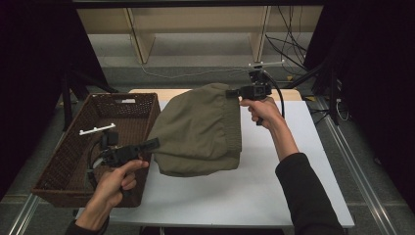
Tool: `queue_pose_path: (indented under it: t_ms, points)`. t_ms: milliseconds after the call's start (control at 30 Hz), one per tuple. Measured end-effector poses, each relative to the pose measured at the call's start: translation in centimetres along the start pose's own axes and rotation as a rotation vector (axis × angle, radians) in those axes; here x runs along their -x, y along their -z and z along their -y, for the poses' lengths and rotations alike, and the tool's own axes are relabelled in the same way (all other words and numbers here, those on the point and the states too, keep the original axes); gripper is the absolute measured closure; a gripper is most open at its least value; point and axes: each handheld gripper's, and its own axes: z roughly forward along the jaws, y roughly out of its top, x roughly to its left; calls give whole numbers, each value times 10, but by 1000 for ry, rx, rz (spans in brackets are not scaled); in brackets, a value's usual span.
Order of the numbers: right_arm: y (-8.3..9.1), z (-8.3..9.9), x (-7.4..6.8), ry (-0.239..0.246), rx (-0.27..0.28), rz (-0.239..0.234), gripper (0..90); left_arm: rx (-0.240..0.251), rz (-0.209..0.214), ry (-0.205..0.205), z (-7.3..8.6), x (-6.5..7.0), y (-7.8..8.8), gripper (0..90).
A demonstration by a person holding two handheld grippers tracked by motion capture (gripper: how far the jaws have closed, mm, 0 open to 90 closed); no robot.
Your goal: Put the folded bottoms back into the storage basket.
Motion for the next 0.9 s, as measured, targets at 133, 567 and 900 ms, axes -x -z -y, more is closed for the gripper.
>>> queue_pose_path:
  t_ms: [133,567,900]
  points:
    - [-6,-8,-10,16,6,-7,823,37,-2,13,-9,-4,12,851]
    - [-17,-22,-31,38,7,-20,823,78,13,26,-21,-10,34,850]
    - [-32,-32,-48,49,8,-34,823,98,30,33,-32,-19,55,850]
